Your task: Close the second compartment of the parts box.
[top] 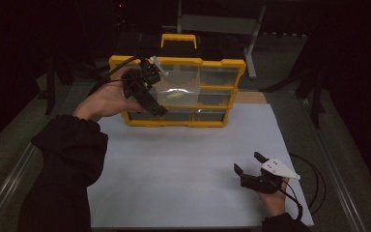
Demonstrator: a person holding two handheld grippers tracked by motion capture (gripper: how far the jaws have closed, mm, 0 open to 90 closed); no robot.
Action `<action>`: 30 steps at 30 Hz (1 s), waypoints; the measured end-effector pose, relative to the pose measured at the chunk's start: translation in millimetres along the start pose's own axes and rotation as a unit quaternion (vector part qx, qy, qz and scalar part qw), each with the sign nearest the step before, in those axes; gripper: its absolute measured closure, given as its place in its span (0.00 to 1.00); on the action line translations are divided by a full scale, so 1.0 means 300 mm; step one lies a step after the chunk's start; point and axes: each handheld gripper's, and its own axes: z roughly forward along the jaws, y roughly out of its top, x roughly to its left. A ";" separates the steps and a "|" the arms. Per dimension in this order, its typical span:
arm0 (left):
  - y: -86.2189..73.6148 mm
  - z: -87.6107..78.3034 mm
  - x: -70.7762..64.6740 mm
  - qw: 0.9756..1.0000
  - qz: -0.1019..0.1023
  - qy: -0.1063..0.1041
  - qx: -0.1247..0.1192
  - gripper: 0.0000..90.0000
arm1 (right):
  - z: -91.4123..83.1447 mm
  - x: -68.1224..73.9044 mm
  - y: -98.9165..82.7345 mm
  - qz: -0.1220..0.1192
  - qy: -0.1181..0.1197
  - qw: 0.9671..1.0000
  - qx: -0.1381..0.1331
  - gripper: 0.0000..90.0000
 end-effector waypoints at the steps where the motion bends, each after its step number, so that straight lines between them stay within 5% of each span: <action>1: -0.004 0.003 0.000 1.000 -0.001 -0.002 0.000 0.05 | 0.000 0.000 0.000 0.000 0.000 1.000 0.000 0.11; 14: -0.048 0.015 -0.006 1.000 -0.011 -0.013 0.002 0.22 | 0.002 0.001 0.000 -0.001 -0.001 1.000 0.001 0.11; 22: -0.073 0.034 -0.009 0.999 -0.017 -0.039 0.002 0.52 | 0.001 0.002 0.000 -0.001 -0.001 1.000 0.001 0.11; 30: -0.067 0.051 -0.021 0.999 -0.013 -0.037 -0.004 0.76 | 0.003 0.003 0.000 -0.002 -0.001 1.000 0.002 0.11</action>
